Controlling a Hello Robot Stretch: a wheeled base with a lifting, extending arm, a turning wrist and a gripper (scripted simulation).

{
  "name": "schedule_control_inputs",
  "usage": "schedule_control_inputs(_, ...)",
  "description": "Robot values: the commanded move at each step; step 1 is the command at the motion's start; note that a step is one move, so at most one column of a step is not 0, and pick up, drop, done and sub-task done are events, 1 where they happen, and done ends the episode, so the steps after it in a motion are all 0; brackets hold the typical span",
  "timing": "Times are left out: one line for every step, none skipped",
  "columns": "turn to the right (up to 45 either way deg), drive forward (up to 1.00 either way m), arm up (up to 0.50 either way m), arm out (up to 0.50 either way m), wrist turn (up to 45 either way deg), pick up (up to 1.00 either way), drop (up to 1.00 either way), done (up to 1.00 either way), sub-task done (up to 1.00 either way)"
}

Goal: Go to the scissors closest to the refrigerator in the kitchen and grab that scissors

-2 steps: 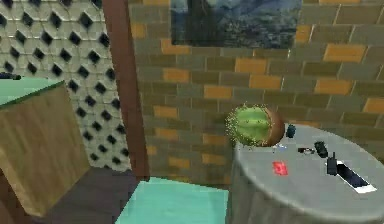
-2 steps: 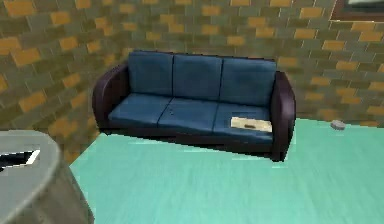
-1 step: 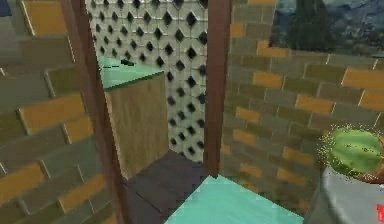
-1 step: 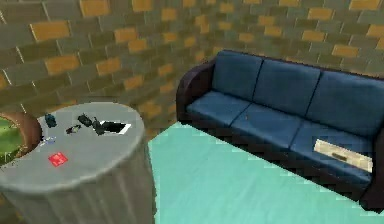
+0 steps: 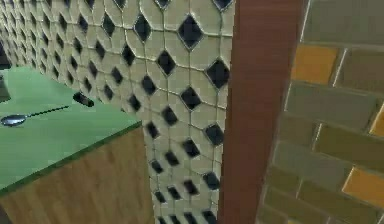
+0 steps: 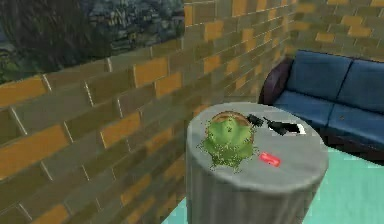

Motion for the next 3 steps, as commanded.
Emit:
schedule_control_inputs(-42.0,0.0,0.0,0.0,0.0,0.0,0.0,0.0,0.0)
schedule_control_inputs(0.0,0.35,0.0,0.0,0.0,0.0,0.0,0.0,0.0)
schedule_control_inputs(-45.0,0.0,0.0,0.0,0.0,0.0,0.0,0.0,0.0)
